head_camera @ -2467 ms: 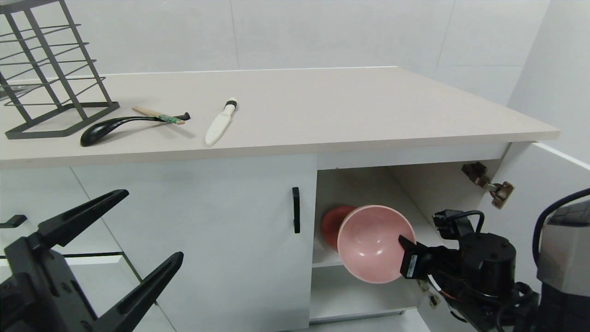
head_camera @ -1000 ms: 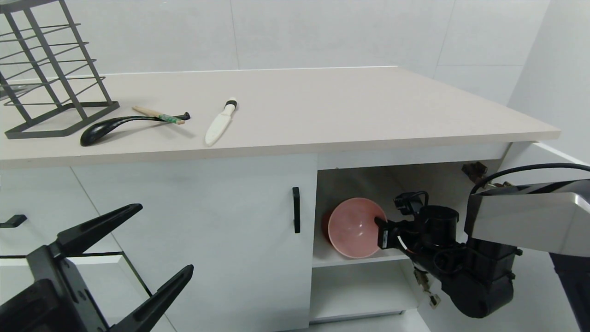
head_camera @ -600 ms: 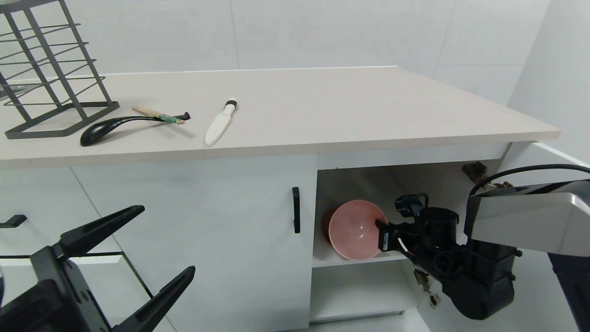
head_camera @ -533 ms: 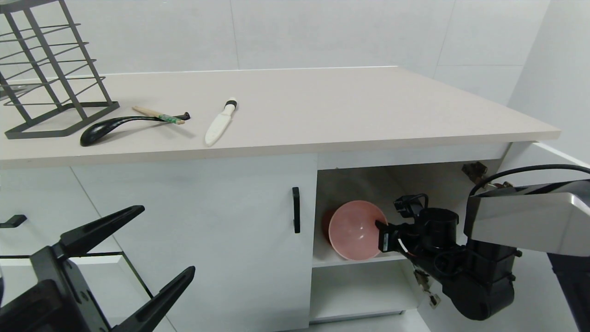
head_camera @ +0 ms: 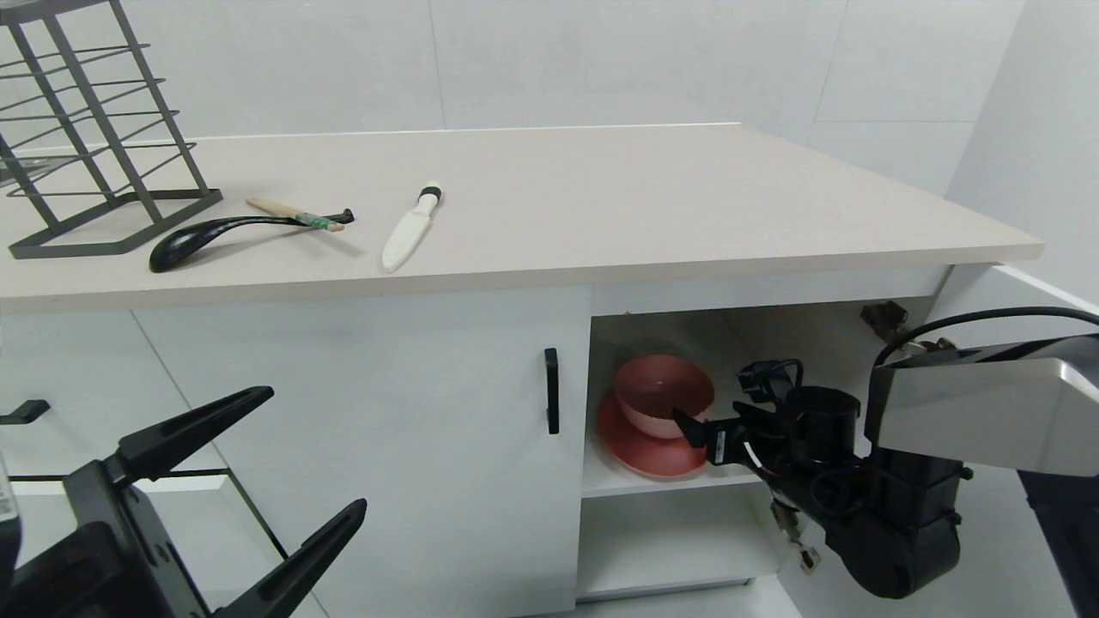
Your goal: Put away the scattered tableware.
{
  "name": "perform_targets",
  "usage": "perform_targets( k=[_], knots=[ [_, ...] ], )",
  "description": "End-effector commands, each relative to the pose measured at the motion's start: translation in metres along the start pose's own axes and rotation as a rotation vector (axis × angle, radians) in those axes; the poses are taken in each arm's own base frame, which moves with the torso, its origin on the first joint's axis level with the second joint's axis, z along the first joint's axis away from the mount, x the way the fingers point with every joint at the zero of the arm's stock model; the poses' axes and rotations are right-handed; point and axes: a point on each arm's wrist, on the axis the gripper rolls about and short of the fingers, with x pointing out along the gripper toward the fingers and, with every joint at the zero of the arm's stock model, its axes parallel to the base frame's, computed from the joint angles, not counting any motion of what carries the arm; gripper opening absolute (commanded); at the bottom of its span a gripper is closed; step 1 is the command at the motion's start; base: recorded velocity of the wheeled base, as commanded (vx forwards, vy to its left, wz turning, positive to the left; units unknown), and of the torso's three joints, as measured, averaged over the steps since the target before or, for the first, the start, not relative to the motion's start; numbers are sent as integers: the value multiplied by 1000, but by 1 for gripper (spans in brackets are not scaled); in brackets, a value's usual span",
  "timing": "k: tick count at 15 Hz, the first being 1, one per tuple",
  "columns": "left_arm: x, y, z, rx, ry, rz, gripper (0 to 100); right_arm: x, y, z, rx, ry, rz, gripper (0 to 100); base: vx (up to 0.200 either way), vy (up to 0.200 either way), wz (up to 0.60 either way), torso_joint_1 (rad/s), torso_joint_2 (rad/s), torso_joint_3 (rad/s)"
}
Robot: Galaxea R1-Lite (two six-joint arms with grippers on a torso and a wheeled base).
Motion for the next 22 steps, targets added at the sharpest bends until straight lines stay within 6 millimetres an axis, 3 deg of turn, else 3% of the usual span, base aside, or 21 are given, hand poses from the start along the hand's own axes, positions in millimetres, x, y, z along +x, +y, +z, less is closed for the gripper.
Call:
perform_targets(
  k=[1, 4, 11, 12, 13, 15, 17, 20, 22],
  knots=[
    [0, 0, -1, 0, 5, -3, 100, -1, 1, -1, -1, 2, 3, 100, 0, 0, 0, 0, 0, 0],
    [0, 0, 0, 0, 4, -2, 100, -15, 2, -1, -29, 10, 6, 100, 0, 0, 0, 0, 0, 0],
    [0, 0, -1, -1, 5, -3, 100, -101, 26, 26, -103, 17, 80, 100, 0, 0, 0, 0, 0, 0],
    [0, 0, -1, -1, 5, -3, 100, -102, 26, 26, -103, 17, 80, 100, 0, 0, 0, 0, 0, 0],
    [1, 0, -1, -1, 8, -3, 100, -128, 25, 27, -108, 33, 87, 100, 0, 0, 0, 0, 0, 0],
    [1, 0, -1, -3, 8, -3, 100, -154, 26, 28, -113, 34, 73, 100, 0, 0, 0, 0, 0, 0],
    [2, 0, -2, -3, 13, -3, 100, -164, 27, 42, -100, -60, -26, 100, 0, 0, 0, 0, 0, 0],
    [2, 0, -2, -5, 18, -4, 100, -196, 29, 75, -72, -266, 3, 100, 0, 0, 0, 0, 0, 0],
    [3, -1, -2, -5, 19, -5, 100, -214, 28, 83, -74, -311, 3, 100, 0, 0, 0, 0, 0, 0]
  ],
)
